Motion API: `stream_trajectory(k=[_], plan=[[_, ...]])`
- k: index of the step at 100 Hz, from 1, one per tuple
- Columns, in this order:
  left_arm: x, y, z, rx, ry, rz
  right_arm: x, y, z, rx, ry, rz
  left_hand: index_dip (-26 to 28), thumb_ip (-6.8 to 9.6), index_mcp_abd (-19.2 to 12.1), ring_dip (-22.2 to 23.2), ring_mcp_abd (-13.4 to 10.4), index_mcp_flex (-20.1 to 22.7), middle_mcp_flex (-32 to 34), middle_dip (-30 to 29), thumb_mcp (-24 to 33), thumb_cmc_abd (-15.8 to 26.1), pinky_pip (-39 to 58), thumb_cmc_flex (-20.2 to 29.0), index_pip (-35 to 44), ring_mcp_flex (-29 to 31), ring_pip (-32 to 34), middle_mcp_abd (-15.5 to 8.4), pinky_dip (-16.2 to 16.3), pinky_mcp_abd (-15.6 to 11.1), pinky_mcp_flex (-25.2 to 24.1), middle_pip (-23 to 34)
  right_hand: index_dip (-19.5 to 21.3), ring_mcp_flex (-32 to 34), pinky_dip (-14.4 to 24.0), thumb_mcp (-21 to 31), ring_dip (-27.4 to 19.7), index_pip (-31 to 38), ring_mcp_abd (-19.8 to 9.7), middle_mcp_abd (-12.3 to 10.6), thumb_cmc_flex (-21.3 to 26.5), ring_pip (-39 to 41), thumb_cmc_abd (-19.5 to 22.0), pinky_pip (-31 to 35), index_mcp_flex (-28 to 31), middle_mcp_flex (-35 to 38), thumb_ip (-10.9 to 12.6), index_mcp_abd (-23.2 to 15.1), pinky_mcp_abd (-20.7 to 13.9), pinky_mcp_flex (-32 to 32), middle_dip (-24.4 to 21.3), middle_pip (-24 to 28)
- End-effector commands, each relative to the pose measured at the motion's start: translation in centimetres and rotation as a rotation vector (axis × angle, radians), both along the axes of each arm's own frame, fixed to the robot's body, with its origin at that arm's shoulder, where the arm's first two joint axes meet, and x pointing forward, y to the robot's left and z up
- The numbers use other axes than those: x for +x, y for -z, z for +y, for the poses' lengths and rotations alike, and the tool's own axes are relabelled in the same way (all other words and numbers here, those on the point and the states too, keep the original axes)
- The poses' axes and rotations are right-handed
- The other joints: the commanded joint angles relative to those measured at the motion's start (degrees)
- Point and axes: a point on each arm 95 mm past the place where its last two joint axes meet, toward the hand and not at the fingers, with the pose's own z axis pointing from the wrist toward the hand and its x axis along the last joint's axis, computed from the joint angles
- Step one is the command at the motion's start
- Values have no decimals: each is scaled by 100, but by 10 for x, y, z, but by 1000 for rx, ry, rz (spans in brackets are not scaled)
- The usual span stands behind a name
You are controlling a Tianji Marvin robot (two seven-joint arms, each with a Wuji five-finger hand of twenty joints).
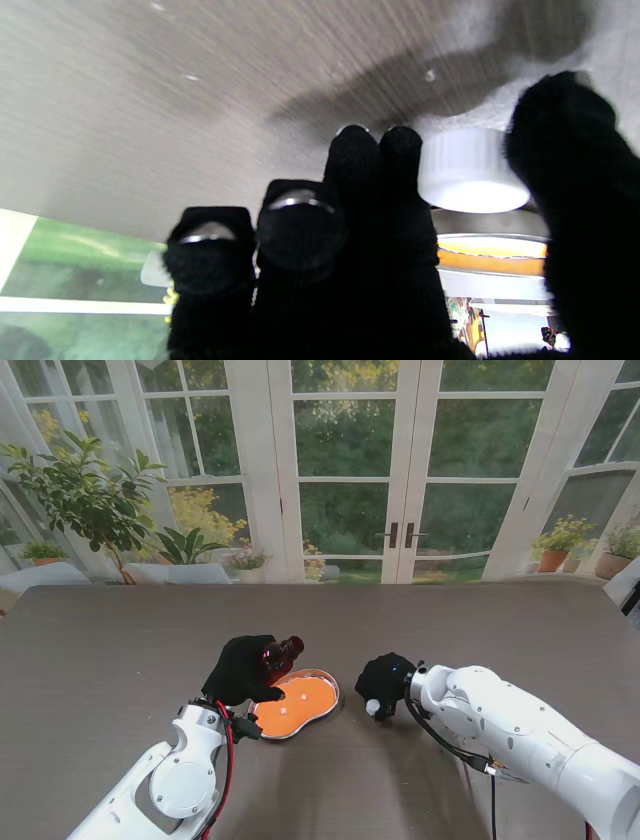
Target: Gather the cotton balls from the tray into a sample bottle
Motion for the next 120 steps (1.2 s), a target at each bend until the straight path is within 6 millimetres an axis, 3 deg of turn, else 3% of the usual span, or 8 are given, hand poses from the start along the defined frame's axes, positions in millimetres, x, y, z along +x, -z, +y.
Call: stream_trajectory(k=[1,41,57,69,79,83,120], plan=[[0,1,-3,1,14,13,-4,10,-3,-32,-2,26,335,179,-310,468,276,561,440,291,416,6097,3357,504,1760,697,2618,258,332,132,581,646,10,200,-85,507,6,-86,-294,-92,118,89,-145,50,143,35,39,-421,-113,-5,-21,60],[0,2,-2,1,15,13,-6,13,-5,-57,1,44,330,179,-318,465,281,570,457,292,435,6086,3363,496,1761,704,2625,254,329,146,597,648,190,193,-61,500,51,-136,-320,-60,-6,225,-138,86,113,-66,90,-317,-143,-49,-19,203],[-1,2,-2,2,16,14,-6,16,-6,-76,-5,57,329,180,-315,464,281,574,465,292,443,6083,3366,494,1762,705,2634,255,326,144,603,649,434,196,-59,557,23,-401,-313,-52,-215,168,-139,66,110,-186,327,-201,-166,-83,-67,226],[-1,3,-2,1,17,15,-7,16,-7,-83,-9,65,328,180,-321,461,273,575,467,293,444,6083,3370,493,1761,705,2640,250,323,145,606,649,684,193,-50,578,28,-601,-314,-38,-363,153,-103,58,111,-254,635,-113,-181,-105,-83,231],[-1,3,-2,2,17,15,-7,15,-7,-87,-11,66,326,180,-313,460,275,568,472,293,445,6080,3372,491,1756,705,2642,261,322,147,610,649,985,192,-38,589,28,-771,-310,-36,-475,128,-60,50,105,-315,1004,-55,-200,-133,-90,235],[-1,3,-2,2,17,15,-7,15,-7,-89,-11,67,326,181,-308,459,277,572,472,293,447,6079,3372,493,1758,705,2644,261,321,147,610,649,1298,193,-28,582,27,-910,-301,-22,-527,119,-73,46,109,-340,1204,-20,-201,-145,-96,236],[-1,3,-2,1,18,15,-9,14,-7,-107,-14,81,325,184,-319,451,272,575,481,295,462,6073,3383,491,1761,706,2656,253,313,143,621,654,1404,189,-2,621,-17,-1067,-276,21,-708,15,-440,21,-30,-508,1181,69,-210,-265,-118,194]])
